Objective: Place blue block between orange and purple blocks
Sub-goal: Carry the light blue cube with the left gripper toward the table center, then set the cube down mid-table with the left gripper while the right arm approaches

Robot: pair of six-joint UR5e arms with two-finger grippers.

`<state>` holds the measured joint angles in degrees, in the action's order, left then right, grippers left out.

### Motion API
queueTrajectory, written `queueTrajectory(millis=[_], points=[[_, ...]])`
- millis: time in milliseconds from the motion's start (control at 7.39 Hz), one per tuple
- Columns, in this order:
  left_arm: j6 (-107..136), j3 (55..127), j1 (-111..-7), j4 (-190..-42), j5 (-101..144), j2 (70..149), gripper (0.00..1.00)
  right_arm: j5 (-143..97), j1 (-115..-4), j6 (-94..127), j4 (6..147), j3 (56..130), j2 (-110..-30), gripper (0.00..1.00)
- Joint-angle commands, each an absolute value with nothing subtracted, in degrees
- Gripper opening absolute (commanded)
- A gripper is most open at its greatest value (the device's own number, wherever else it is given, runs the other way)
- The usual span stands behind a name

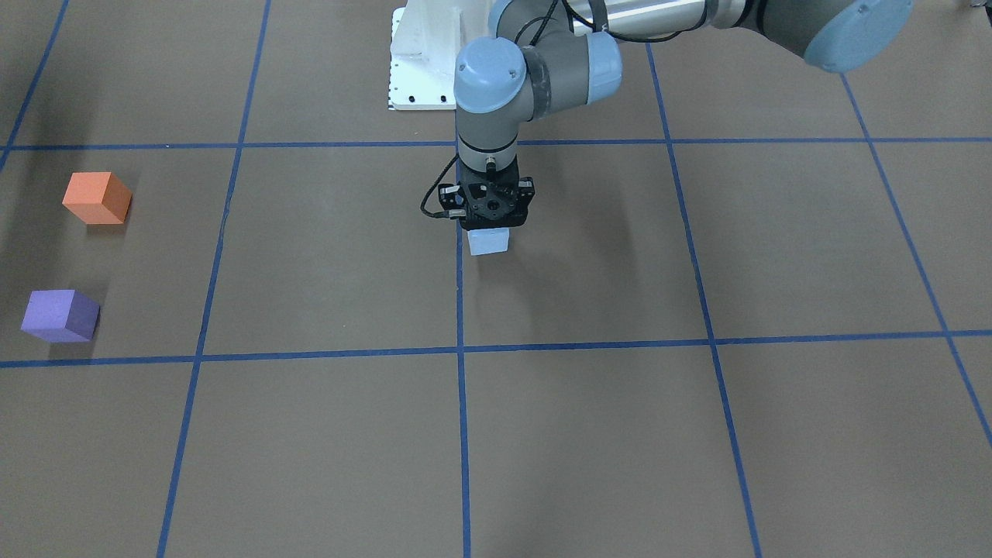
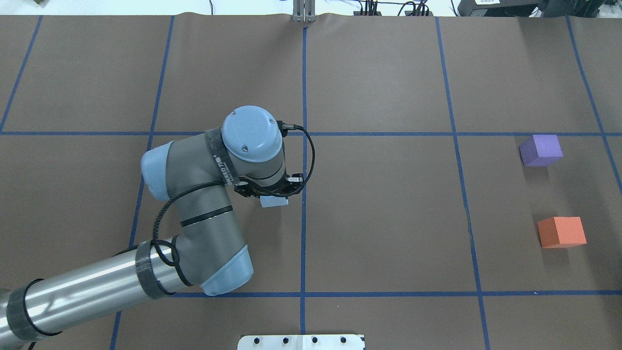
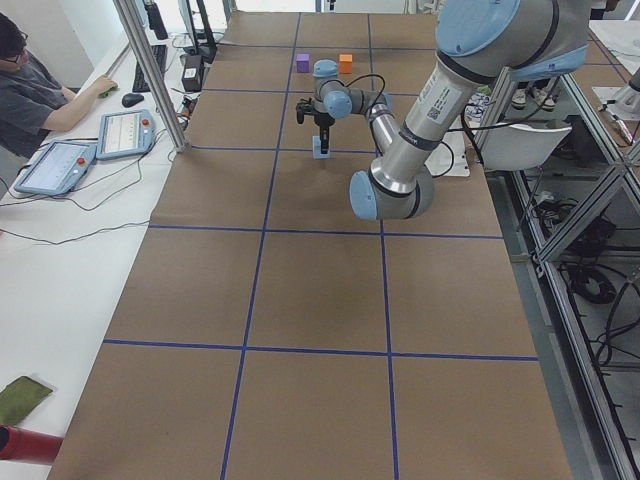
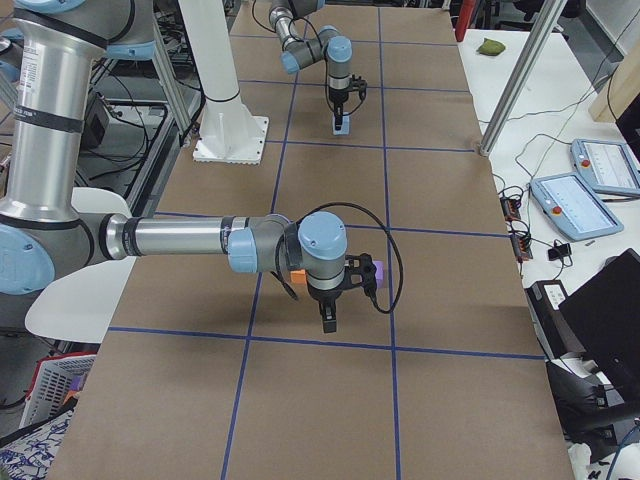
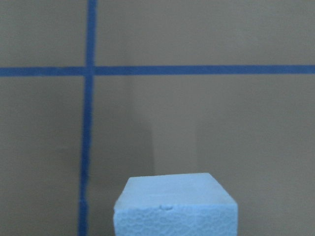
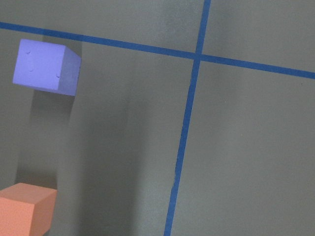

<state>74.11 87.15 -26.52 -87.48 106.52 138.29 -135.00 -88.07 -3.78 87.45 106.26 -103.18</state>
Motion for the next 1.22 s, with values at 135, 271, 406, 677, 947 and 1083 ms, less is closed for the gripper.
queueTrajectory(millis=[135,271,406,677,947,1083], points=[[74.44,84.90,-24.79,-88.42,106.00,139.75,0.78,-135.00,-88.07,-3.78,87.45,106.26,-103.18,1.00],[74.36,84.55,-24.52,-88.50,104.43,139.83,0.93,-135.00,-88.07,-3.78,87.45,106.26,-103.18,1.00],[74.18,84.20,-24.00,-88.51,102.85,139.83,0.99,-135.00,-88.07,-3.78,87.45,106.26,-103.18,1.00],[73.48,86.64,-25.56,-88.16,103.44,139.83,0.99,-135.00,-88.07,-4.13,86.41,106.43,-103.18,1.00],[68.59,92.44,-28.19,-83.79,105.97,138.70,0.99,-135.78,-88.07,-3.00,79.55,106.26,-103.53,1.00],[64.12,95.94,-30.82,-80.11,108.69,136.34,0.99,-137.36,-87.02,0.67,79.19,107.13,-103.01,1.00]])
